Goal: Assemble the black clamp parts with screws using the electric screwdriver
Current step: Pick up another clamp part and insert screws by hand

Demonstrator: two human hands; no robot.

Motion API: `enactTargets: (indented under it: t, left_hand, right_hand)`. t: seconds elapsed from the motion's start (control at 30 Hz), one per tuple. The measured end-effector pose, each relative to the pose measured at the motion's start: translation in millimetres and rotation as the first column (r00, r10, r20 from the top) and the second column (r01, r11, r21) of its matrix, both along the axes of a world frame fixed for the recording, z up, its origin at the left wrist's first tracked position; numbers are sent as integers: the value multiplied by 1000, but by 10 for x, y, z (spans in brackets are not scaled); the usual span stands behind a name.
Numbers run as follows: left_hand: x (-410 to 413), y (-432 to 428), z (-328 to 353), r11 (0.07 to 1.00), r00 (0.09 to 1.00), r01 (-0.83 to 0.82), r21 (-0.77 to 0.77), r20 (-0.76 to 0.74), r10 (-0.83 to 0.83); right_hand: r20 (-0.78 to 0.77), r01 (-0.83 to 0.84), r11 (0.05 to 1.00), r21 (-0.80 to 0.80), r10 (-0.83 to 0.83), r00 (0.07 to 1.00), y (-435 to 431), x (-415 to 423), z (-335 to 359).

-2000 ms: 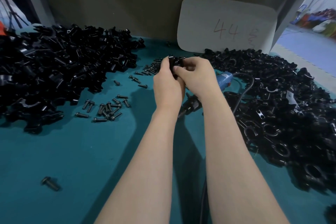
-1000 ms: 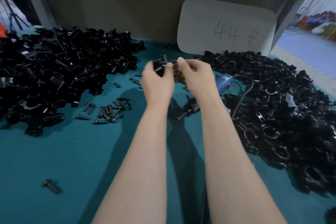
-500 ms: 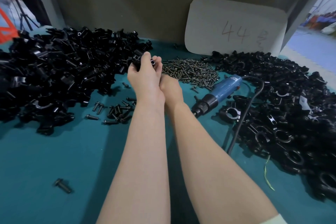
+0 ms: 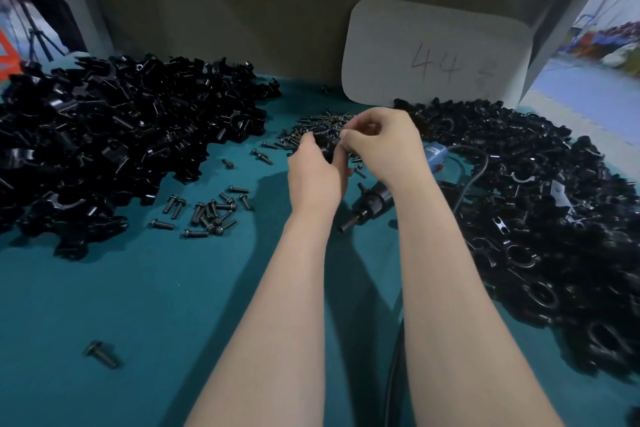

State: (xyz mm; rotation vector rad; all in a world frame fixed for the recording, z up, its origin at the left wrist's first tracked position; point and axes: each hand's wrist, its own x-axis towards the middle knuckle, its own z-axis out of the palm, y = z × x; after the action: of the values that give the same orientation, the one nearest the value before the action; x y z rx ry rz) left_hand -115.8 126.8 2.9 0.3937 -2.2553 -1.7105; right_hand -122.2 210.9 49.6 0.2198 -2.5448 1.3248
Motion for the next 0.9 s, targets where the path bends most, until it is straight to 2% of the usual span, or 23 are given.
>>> enactTargets:
  t: [0.1, 0.2, 0.6, 0.77, 0.9]
  left_hand:
    - [-8, 11, -34, 989, 999, -42, -144, -23, 39]
    - [5, 32, -26, 975, 999, -47, -219, -30, 42]
    - [12, 55, -26, 972, 999, -31, -233, -28, 25]
    - [11, 65, -34, 933, 999, -46, -358, -42, 33]
    - [0, 44, -27, 951, 999, -51, -306, -18, 48]
  right_hand:
    - [-22, 13, 998, 69, -11, 1000, -4, -10, -6]
    - [-39, 42, 991, 126, -37, 999, 1, -25, -32]
    - [-34, 84, 977, 196, -78, 996, 40, -68, -68]
    - [-71, 74, 985, 159, -64, 995, 29, -77, -79]
    - [-71, 37, 990, 134, -28, 997, 33, -69, -77]
